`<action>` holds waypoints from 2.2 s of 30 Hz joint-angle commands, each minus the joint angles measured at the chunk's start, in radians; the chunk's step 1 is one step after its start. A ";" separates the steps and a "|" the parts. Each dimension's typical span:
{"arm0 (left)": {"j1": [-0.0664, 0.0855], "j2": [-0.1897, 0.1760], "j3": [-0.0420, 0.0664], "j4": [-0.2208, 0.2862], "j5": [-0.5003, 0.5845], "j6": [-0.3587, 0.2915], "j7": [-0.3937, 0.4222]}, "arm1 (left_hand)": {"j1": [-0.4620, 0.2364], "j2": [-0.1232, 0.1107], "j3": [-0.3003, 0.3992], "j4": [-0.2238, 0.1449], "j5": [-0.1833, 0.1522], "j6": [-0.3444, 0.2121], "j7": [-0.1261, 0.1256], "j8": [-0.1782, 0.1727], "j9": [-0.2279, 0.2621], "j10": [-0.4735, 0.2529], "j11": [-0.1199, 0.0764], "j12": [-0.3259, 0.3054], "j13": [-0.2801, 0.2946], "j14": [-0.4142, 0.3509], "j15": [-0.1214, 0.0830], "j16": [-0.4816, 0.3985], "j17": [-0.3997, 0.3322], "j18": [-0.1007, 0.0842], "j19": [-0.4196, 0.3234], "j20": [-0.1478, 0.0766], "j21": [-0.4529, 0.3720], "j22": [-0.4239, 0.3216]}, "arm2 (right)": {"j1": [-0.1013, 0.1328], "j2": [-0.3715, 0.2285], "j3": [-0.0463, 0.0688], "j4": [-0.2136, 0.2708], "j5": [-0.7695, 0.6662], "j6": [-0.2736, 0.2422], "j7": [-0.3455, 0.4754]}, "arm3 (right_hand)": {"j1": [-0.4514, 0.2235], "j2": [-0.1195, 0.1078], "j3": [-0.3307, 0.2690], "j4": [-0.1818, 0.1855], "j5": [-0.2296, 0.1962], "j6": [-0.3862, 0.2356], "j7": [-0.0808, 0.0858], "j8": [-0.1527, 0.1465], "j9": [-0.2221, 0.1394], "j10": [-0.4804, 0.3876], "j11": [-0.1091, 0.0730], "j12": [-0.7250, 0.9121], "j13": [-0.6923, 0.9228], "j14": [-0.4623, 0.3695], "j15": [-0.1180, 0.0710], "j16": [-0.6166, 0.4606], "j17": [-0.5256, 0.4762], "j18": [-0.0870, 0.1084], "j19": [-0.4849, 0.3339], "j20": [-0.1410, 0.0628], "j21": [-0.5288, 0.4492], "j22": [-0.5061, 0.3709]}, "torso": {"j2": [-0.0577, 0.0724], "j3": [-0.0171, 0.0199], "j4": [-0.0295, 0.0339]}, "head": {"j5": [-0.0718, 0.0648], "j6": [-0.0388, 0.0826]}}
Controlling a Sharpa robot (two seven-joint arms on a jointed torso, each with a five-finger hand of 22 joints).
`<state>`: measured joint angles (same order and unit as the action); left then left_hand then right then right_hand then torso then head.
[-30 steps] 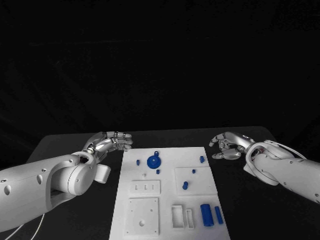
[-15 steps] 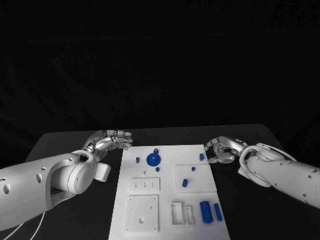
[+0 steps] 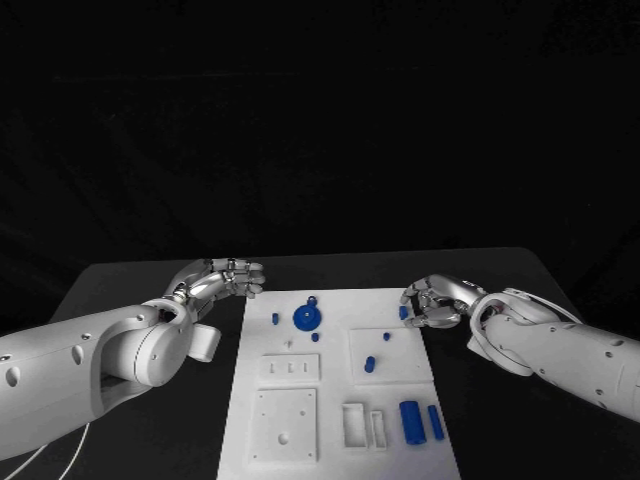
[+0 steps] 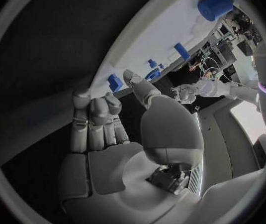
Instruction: Assemble the parts on the task board
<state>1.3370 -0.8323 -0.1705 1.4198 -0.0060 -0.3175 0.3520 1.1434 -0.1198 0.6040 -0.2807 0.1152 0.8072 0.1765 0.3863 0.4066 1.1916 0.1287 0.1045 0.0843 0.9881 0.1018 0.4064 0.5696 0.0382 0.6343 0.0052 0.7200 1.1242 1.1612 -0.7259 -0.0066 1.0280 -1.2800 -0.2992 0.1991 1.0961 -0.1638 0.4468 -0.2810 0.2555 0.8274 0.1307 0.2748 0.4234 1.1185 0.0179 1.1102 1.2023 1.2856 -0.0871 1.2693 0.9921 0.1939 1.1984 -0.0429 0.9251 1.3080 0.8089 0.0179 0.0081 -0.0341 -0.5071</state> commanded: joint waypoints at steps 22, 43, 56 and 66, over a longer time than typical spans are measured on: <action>0.000 0.001 0.001 0.002 0.004 0.012 0.005 | -0.002 -0.003 -0.005 -0.002 0.002 -0.008 0.004 -0.008 0.001 -0.010 0.001 -0.005 -0.002 0.003 0.001 -0.006 0.002 0.019 -0.008 -0.002 0.005 -0.002 | -0.002 0.018 0.000 -0.009 0.002 0.022 -0.002 | -0.001 0.028 0.176 0.066 -0.206 0.020 -0.001 0.012 -0.003 -0.007 -0.001 0.001 -0.006 0.008 -0.006 -0.007 0.009 0.068 0.003 -0.010 -0.004 0.017 | -0.001 0.0017 -0.0012 | 0.000 0.000; 0.000 0.001 0.001 0.002 0.004 0.012 0.003 | -0.003 -0.003 -0.006 -0.002 0.002 -0.012 0.006 -0.011 0.001 -0.012 0.002 -0.007 -0.002 0.002 0.001 -0.007 0.003 0.019 -0.009 -0.001 0.005 -0.003 | -0.010 0.025 -0.001 -0.020 -0.008 0.021 -0.009 | 0.000 0.017 0.177 0.047 -0.203 0.025 0.002 0.016 -0.002 -0.005 0.001 0.004 -0.006 0.008 -0.004 -0.006 0.012 0.068 0.005 -0.013 0.001 0.018 | -0.001 0.0018 -0.0017 | 0.002 -0.004; 0.000 0.001 0.001 0.002 0.004 0.012 0.002 | -0.004 -0.003 -0.006 -0.001 0.002 -0.013 0.007 -0.012 0.001 -0.012 0.002 -0.007 -0.002 0.002 0.001 -0.008 0.004 0.019 -0.009 -0.001 0.006 -0.004 | -0.010 0.028 -0.001 -0.022 -0.008 0.024 -0.012 | -0.002 0.037 0.195 0.049 -0.206 0.041 0.002 0.025 0.002 -0.003 0.001 0.006 -0.007 0.009 -0.004 -0.005 0.014 0.068 0.007 -0.014 0.002 0.016 | -0.001 0.0019 -0.0023 | 0.001 -0.005; 0.000 0.001 0.001 0.001 0.004 0.012 0.001 | -0.005 -0.002 -0.007 0.000 0.002 -0.014 0.007 -0.012 0.002 -0.012 0.002 -0.008 -0.002 0.002 0.001 -0.008 0.004 0.019 -0.009 -0.001 0.006 -0.004 | -0.011 0.029 -0.001 -0.027 -0.008 0.017 -0.014 | -0.008 0.048 0.222 0.062 -0.206 0.074 0.002 0.042 0.009 -0.001 0.001 0.007 -0.008 0.010 -0.003 -0.005 0.017 0.068 0.008 -0.015 0.003 0.016 | -0.001 0.0019 -0.0012 | 0.001 -0.006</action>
<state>1.3369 -0.8332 -0.1706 1.4194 -0.0054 -0.3172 0.3476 1.1434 -0.1197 0.6040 -0.2807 0.1152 0.8001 0.1836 0.3786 0.4069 1.1880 0.1322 0.0998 0.0828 0.9881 0.1019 0.4026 0.5717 0.0373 0.6308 0.0017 0.7200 1.1211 1.1514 -0.6983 -0.0071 1.0016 -1.2789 -0.2910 0.1850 1.0859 -0.1247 0.6641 -0.2178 0.0543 0.8747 0.1127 0.3133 0.4322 1.1171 0.0162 1.1142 1.1948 1.2909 -0.0922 1.2643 1.0076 0.1998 1.2042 -0.0519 0.9237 1.3074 0.8079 0.0197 0.0064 -0.0331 -0.5127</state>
